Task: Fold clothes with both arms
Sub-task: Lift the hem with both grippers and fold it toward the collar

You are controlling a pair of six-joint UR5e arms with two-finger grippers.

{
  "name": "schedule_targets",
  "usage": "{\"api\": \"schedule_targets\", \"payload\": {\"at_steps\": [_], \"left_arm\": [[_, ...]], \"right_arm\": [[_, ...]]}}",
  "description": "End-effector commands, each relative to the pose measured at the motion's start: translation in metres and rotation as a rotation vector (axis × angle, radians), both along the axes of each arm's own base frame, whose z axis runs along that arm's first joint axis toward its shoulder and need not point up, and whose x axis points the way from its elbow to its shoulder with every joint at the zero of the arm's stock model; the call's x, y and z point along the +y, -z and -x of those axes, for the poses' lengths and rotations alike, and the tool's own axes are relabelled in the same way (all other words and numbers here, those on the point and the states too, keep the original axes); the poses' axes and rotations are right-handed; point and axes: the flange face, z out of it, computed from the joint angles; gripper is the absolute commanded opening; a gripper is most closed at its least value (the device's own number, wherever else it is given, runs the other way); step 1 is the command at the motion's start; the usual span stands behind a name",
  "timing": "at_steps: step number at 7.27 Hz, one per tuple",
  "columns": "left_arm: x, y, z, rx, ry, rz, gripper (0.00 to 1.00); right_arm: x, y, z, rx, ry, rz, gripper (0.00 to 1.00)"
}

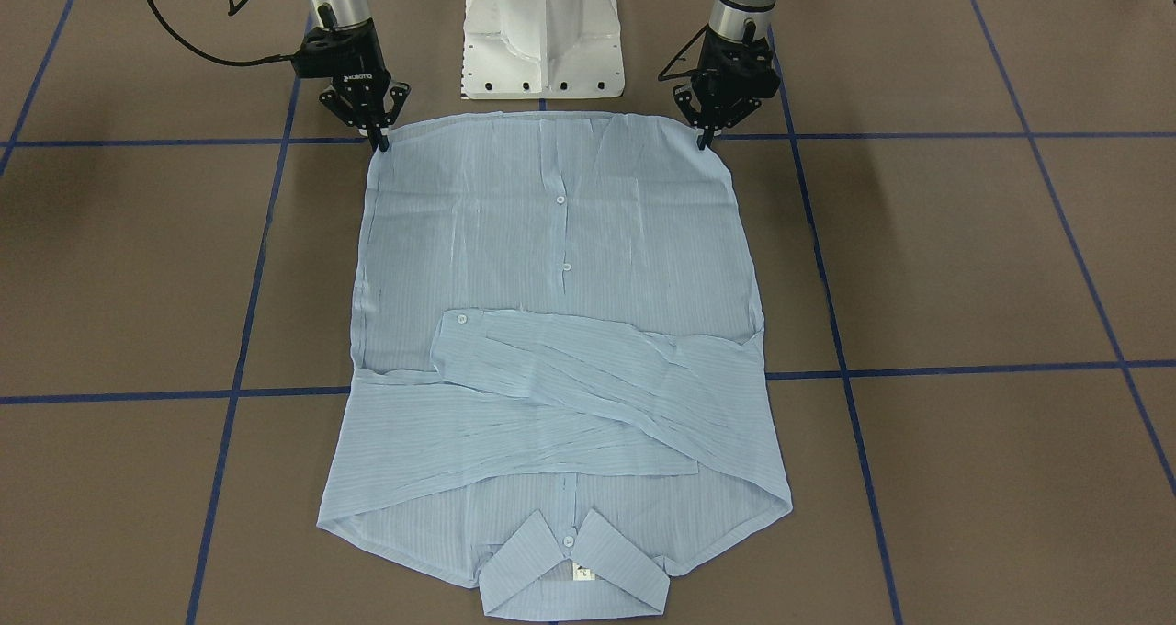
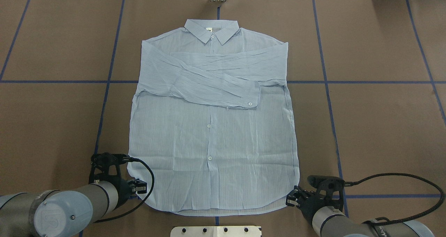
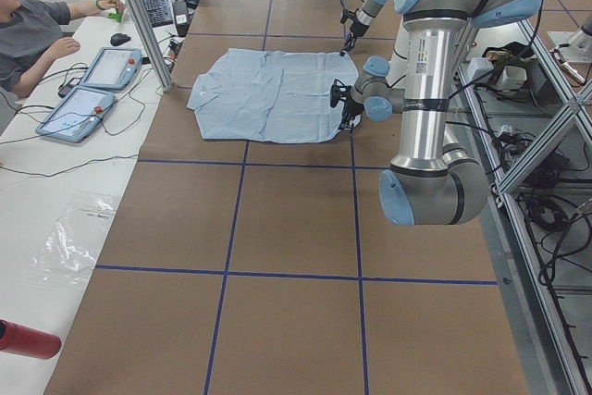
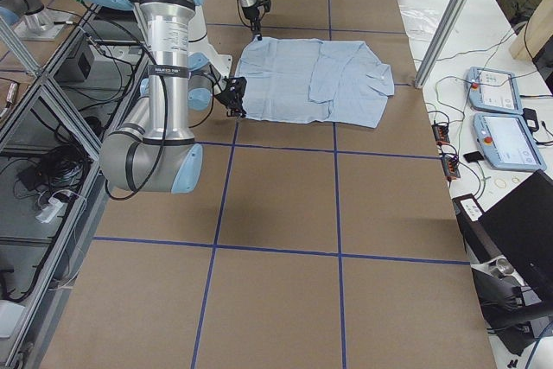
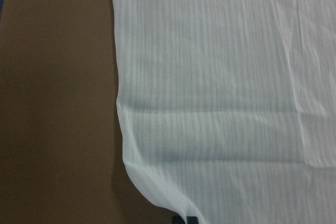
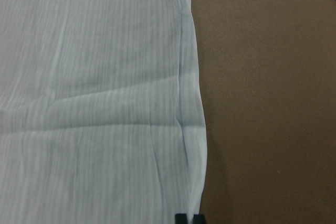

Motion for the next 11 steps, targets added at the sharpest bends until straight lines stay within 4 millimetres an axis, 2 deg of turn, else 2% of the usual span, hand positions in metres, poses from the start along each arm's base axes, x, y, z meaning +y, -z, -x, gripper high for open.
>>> {"api": "schedule_targets", "payload": {"at_steps": [1,2,3,4,5,7,8,9,10,11], "left_arm": [[0.0,-0.001,0.0,-0.002,-0.001,0.001,0.0],[-0.001,0.004,0.003,0.007,-0.003,-0.002,0.0],[-0.001,0.02,0.02,0.028,-0.026,-0.032,0.0],[0.004,0.045,0.039,0.041,-0.081,-0.034,0.0],[0.015,0.08,0.068,0.073,-0.14,0.005,0.0],[0.042,0.142,0.147,0.1,-0.232,0.055,0.0],[0.045,0.159,0.169,0.12,-0.259,0.076,0.0],[0.041,0.167,0.16,0.119,-0.265,0.075,0.0],[0.014,0.169,0.14,0.091,-0.234,0.03,0.0],[-0.029,0.157,0.113,0.015,-0.187,-0.018,0.0]], "right_arm": [[0.001,-0.002,-0.002,-0.004,-0.013,0.009,0.0],[-0.001,0.01,-0.011,-0.033,-0.019,0.025,0.0],[0.0,0.032,-0.043,-0.052,0.013,0.055,0.0],[0.002,0.065,-0.077,-0.056,0.039,0.08,0.0],[0.005,0.099,-0.107,-0.038,0.079,0.115,0.0],[0.016,0.172,-0.186,-0.052,0.196,0.21,0.0],[0.012,0.188,-0.193,-0.071,0.197,0.226,0.0],[-0.004,0.194,-0.198,-0.062,0.156,0.233,0.0],[-0.019,0.197,-0.2,-0.059,0.117,0.241,0.0],[-0.039,0.202,-0.189,-0.052,0.084,0.208,0.0]]}}
